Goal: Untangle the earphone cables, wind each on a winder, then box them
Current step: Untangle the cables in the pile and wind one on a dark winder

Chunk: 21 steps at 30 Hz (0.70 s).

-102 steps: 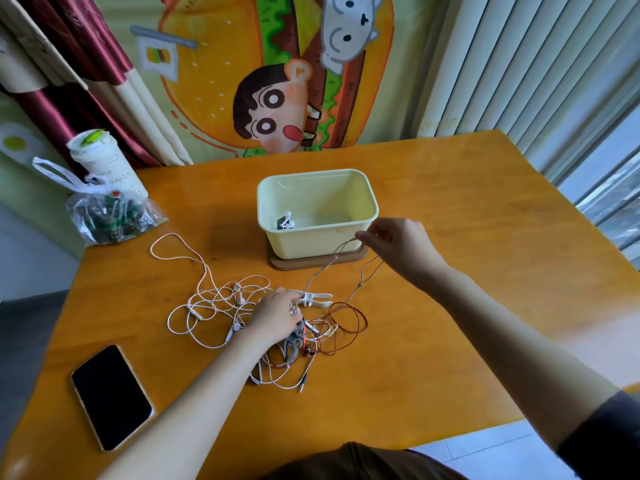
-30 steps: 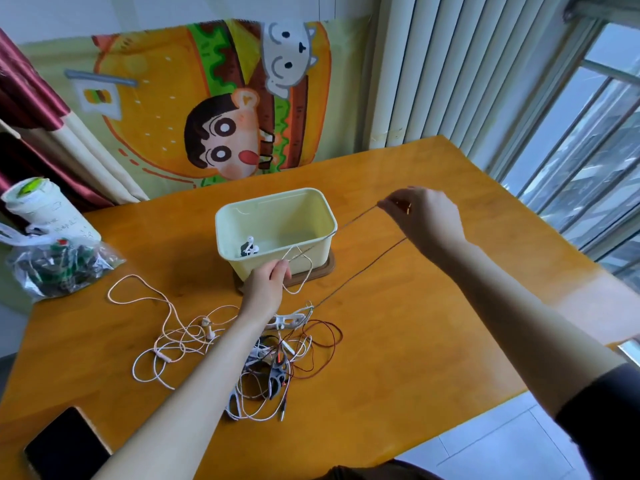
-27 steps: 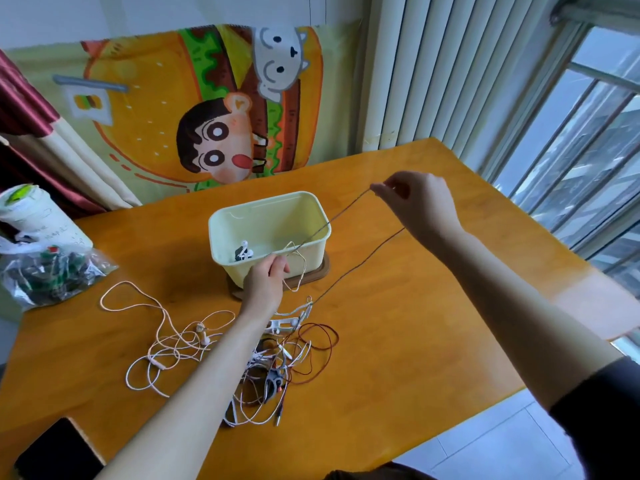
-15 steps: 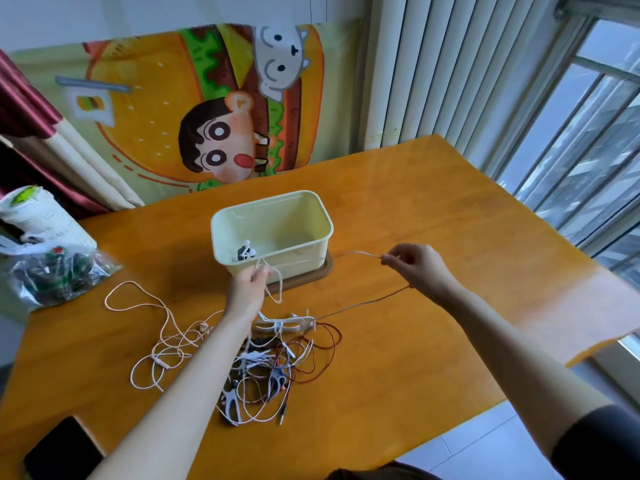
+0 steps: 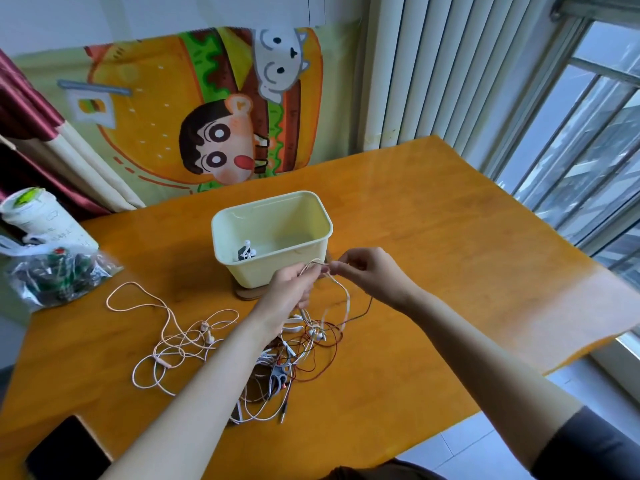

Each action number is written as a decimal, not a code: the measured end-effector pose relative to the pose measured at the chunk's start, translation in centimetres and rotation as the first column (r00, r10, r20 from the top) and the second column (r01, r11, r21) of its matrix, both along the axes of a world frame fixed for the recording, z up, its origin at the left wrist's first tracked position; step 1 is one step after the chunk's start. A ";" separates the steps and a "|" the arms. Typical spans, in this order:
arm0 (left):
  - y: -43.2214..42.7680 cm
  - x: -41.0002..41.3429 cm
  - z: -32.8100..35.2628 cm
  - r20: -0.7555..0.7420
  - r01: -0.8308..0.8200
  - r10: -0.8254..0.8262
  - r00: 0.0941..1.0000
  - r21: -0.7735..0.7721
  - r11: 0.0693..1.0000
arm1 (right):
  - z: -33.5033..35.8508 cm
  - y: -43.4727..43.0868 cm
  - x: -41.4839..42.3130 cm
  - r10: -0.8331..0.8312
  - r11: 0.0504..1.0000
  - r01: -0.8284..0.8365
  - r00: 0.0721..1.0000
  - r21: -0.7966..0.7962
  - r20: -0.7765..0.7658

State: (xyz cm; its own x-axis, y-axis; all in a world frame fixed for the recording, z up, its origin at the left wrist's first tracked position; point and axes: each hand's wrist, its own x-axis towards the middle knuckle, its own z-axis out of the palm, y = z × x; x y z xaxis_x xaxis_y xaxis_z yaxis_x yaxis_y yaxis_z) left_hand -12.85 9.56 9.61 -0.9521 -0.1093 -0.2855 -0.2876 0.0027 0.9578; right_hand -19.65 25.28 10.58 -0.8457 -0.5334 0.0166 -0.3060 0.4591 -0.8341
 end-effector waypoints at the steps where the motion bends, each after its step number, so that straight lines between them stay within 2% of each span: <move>1: -0.1 0.0 0.2 0.008 0.020 -0.021 1.000 0.044 0.999 | -0.3 0.1 0.1 0.008 1.000 -0.008 1.000 0.008 0.006; 3: 0.4 0.0 0.3 0.009 0.028 -0.029 1.000 0.092 0.995 | -0.8 -0.1 0.5 0.046 0.999 -0.046 0.999 0.024 0.023; 5: 0.8 -0.1 0.2 0.010 -0.050 0.050 0.999 0.098 0.994 | -1.3 -0.4 0.9 0.092 0.995 -0.094 0.995 0.032 0.043; 11: -2.3 0.0 -1.1 0.003 -0.296 0.296 0.955 -0.002 0.955 | -3.9 1.7 1.2 0.108 0.993 -0.117 0.962 0.021 0.250; 14: -4.3 0.3 -1.8 -0.004 -0.393 0.393 0.920 -0.053 0.918 | -5.7 3.8 1.1 0.031 0.995 -0.060 0.947 0.084 0.318; 16: -5.0 0.5 -2.0 -0.019 -0.410 0.411 0.912 -0.115 0.905 | -6.4 4.8 0.7 -0.080 0.997 0.075 0.928 0.028 0.363; 18: -5.2 0.8 -2.1 -0.019 -0.387 0.390 0.921 -0.185 0.903 | -6.0 5.3 0.0 -0.197 0.977 0.211 0.928 -0.010 0.315; 21: -4.8 0.8 -2.4 -0.015 -0.346 0.354 0.935 -0.254 0.903 | -4.2 5.4 -1.6 -0.327 0.943 0.325 0.945 0.071 0.022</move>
